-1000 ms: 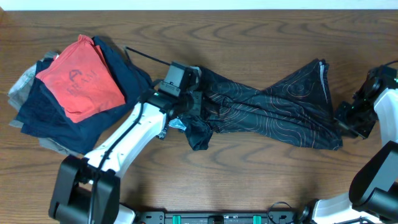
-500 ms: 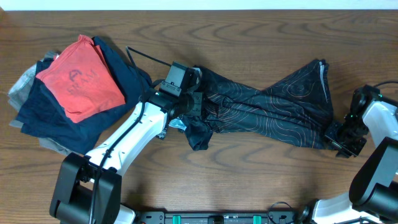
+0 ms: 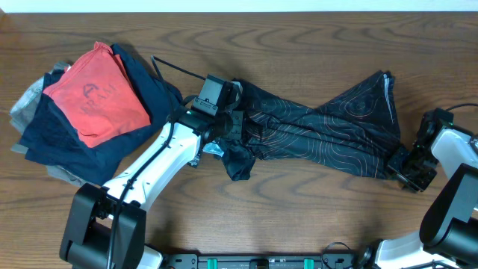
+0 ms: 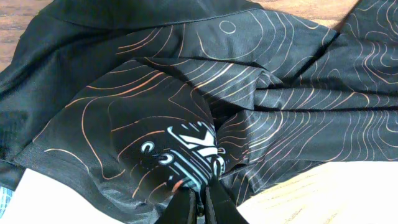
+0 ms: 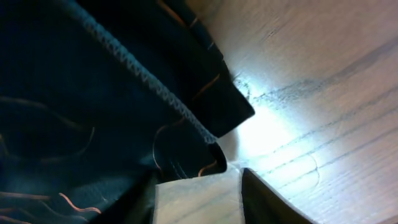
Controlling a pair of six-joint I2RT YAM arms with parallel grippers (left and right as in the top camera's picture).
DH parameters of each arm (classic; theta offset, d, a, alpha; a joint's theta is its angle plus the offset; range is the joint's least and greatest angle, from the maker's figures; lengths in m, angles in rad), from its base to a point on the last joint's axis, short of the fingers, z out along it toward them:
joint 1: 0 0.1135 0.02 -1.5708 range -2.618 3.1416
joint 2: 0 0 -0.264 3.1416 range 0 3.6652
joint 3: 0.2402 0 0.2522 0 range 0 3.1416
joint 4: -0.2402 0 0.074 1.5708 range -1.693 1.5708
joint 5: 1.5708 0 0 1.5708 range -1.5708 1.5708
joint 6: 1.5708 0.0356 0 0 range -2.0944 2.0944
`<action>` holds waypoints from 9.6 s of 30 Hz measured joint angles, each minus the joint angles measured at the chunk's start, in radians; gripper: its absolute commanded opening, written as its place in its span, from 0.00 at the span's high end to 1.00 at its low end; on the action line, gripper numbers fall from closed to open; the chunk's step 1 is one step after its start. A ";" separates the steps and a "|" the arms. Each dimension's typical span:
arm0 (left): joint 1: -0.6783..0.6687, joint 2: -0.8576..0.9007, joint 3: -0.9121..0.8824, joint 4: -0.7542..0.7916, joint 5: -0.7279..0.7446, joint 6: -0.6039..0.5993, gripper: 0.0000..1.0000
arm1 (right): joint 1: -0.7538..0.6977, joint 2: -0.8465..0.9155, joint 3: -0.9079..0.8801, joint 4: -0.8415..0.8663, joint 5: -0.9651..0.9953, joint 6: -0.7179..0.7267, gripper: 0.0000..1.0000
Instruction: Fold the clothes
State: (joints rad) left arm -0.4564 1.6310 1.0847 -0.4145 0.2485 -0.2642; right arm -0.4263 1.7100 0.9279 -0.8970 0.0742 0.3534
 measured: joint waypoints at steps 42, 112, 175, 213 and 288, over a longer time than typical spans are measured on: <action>0.000 0.000 0.000 -0.012 0.000 0.000 0.94 | 0.000 -0.002 -0.022 0.031 0.007 -0.009 0.99; -0.018 0.000 -0.009 -0.192 -0.034 0.003 0.02 | -0.047 -0.235 0.279 -0.204 0.080 -0.031 0.99; 0.286 -0.587 0.678 -0.657 0.112 0.191 0.94 | -0.161 -0.241 1.323 -0.799 -0.212 -0.161 0.99; 0.169 -0.074 0.719 -0.984 0.066 0.341 0.94 | 0.002 0.140 1.162 -0.798 -0.174 -0.295 0.99; 0.106 -0.063 0.141 -0.211 0.006 0.294 0.94 | -0.066 0.154 0.492 -0.159 -0.381 -0.259 0.65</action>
State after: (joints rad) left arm -0.3500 1.5677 1.2259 -0.6250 0.2546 0.0296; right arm -0.4927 1.8641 1.4197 -1.0557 -0.3069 0.0948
